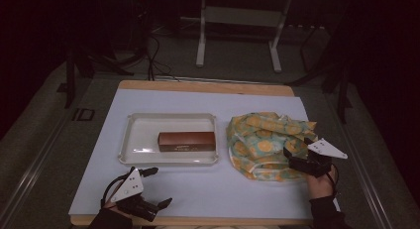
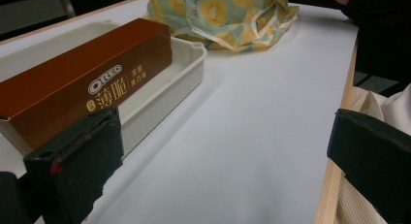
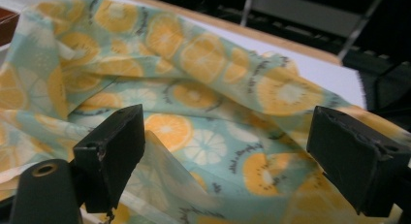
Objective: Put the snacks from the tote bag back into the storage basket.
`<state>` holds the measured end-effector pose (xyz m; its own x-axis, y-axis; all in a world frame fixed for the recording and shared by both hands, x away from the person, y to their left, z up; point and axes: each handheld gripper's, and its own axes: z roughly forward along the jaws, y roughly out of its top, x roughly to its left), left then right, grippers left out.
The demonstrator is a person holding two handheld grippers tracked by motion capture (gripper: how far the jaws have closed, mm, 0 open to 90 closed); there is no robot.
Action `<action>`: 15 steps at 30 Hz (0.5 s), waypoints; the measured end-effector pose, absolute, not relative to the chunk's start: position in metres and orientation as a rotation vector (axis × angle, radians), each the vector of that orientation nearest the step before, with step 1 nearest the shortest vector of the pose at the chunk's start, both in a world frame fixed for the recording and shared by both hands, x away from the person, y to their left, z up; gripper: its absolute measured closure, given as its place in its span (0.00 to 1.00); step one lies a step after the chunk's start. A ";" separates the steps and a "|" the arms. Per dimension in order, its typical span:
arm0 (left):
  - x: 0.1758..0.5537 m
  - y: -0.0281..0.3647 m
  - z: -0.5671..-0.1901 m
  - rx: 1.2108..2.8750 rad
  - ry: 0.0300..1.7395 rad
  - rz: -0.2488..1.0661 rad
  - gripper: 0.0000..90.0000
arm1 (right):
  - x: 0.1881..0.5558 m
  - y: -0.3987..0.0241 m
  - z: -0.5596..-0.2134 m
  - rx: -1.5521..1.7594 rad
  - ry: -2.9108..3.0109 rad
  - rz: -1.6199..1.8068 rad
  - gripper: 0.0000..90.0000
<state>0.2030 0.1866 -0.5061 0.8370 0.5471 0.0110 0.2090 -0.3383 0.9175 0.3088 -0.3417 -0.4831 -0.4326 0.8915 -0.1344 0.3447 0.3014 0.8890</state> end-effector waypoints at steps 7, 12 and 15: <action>0.205 0.188 -0.506 1.912 0.575 0.385 0.00 | 0.303 -0.354 -0.485 1.134 1.842 1.117 0.15; 0.206 0.188 -0.506 1.910 0.581 0.381 0.00 | 0.302 -0.357 -0.485 1.137 1.840 1.117 0.15; 0.206 0.188 -0.506 1.910 0.585 0.381 0.00 | 0.302 -0.359 -0.484 1.137 1.831 1.135 0.15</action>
<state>0.2059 0.1882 -0.5061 0.8296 0.5583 -0.0028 0.2228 -0.3265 0.9185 0.3018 -0.3595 -0.4840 -0.3778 0.9200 -0.1046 0.3156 0.2341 0.9196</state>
